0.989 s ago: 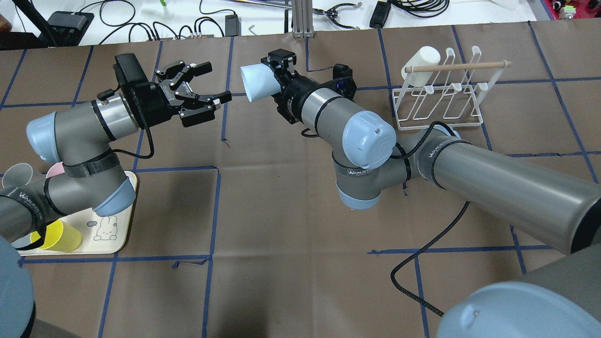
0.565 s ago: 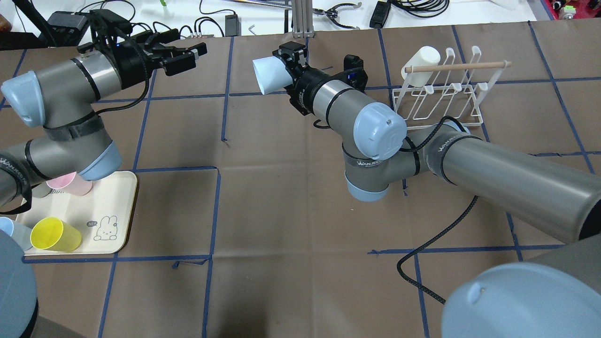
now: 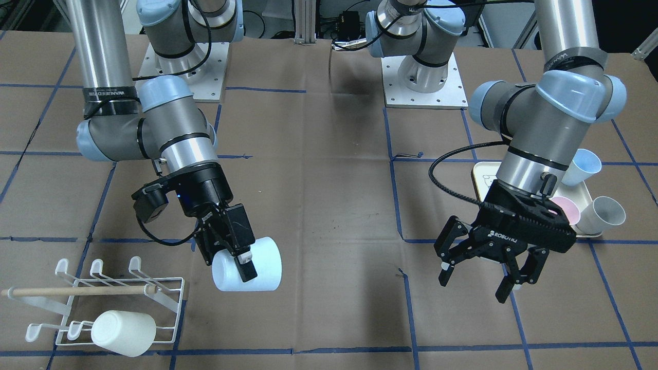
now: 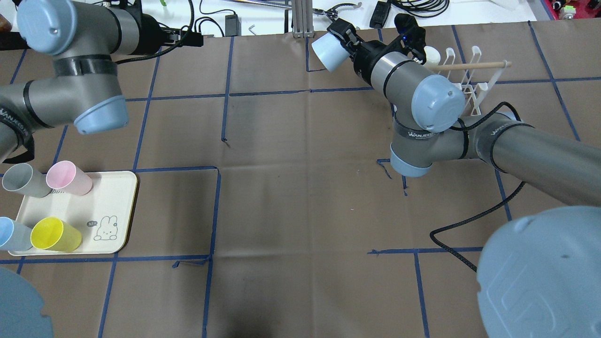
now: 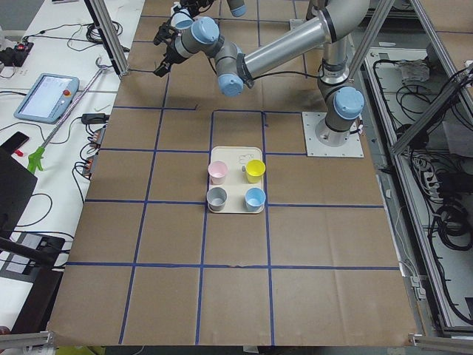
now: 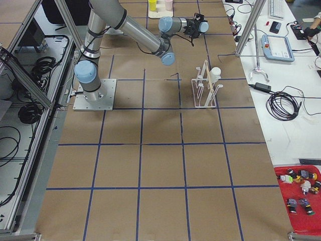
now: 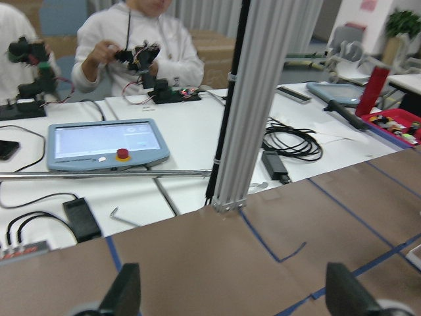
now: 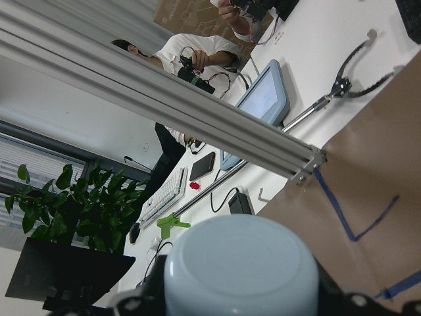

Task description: Transfer IKEA cup to right arm and place on rack

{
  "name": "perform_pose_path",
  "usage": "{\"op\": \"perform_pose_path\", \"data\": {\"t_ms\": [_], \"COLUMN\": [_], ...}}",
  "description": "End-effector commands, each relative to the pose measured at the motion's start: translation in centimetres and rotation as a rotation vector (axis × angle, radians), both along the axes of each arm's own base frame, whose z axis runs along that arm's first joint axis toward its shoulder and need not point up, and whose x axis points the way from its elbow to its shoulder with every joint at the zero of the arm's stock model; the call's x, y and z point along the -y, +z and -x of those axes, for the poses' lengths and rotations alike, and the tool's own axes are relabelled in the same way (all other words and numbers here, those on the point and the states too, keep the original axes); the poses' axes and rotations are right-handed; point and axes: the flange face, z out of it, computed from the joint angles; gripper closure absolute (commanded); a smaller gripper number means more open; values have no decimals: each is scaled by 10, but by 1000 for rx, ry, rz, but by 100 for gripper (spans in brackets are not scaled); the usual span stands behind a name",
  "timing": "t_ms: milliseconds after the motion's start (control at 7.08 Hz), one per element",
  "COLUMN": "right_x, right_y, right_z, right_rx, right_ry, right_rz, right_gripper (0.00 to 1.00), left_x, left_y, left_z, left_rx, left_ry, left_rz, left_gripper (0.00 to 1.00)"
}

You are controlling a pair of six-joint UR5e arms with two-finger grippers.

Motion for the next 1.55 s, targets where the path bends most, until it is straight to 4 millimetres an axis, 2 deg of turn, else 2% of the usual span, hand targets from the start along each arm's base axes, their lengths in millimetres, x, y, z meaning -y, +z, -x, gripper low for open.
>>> {"op": "perform_pose_path", "data": {"t_ms": [0, 141, 283, 424, 565, 706, 848, 989, 1130, 1413], "right_x": [16, 27, 38, 49, 55, 60, 67, 76, 87, 105], "right_y": [9, 20, 23, 26, 28, 21, 14, 11, 9, 2], "right_z": [38, 51, 73, 103, 134, 164, 194, 224, 245, 260], "right_rx": [-206, -324, -457, -545, -594, -675, -760, -869, -962, -988], "right_ry": [95, 119, 138, 156, 198, 211, 225, 259, 308, 314], "right_rz": [131, 200, 233, 258, 301, 321, 303, 292, 279, 281], "right_gripper": [67, 69, 71, 76, 79, 80, 80, 80, 80, 80], "left_x": [-19, -51, -81, -112, -132, -149, -155, -156, -155, -149], "left_y": [30, 64, 90, 108, 113, 105, 95, 96, 97, 91], "left_z": [32, 48, 52, 52, 52, 53, 53, 53, 53, 52], "left_rx": [132, 132, 137, 141, 138, 138, 138, 135, 135, 136], "left_ry": [113, 181, 184, 184, 185, 177, 181, 185, 185, 186], "left_rz": [-358, -509, -578, -616, -625, -635, -633, -612, -610, -604], "left_gripper": [0, 0, 0, 0, 0, 0, 0, 0, 0, 0]}}
